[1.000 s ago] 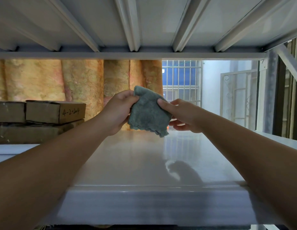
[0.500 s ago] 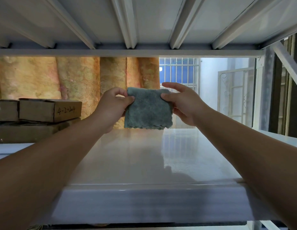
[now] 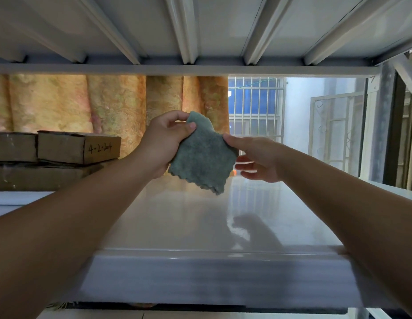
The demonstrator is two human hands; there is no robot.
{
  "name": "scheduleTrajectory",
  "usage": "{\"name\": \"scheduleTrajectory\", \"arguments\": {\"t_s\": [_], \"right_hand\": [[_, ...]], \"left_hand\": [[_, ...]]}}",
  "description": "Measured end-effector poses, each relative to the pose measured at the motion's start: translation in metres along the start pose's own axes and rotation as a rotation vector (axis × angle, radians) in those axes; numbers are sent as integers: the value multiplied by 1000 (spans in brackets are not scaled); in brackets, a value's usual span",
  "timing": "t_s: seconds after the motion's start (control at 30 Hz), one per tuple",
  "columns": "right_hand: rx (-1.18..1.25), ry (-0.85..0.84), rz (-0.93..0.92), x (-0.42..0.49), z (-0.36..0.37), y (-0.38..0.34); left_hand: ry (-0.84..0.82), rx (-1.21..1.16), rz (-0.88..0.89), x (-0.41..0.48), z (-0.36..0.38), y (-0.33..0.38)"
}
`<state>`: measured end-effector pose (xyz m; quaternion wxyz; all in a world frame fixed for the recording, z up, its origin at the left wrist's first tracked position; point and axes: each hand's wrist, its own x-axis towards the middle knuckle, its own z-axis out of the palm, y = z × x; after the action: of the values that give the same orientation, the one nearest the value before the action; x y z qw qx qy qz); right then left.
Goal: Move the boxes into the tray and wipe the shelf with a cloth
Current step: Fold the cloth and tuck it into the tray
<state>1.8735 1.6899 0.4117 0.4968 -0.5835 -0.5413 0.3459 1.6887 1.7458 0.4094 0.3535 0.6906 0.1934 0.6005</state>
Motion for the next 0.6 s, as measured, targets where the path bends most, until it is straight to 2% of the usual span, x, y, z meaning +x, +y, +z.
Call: {"name": "scheduleTrajectory", "arguments": {"t_s": [0.2,0.37,0.5,0.6], "right_hand": [[5,-44,43,3,1,0],[140,44,-52,2,-1,0],[360,87,-204,1,1,-5],[468,2,-274,-2,0,-9]], "left_hand": [[5,87,53,0,0,1],[-129,164,59,-3,1,-1],[-10,219,76,0,1,-2],[44,168,48,2,-1,-3]]}}
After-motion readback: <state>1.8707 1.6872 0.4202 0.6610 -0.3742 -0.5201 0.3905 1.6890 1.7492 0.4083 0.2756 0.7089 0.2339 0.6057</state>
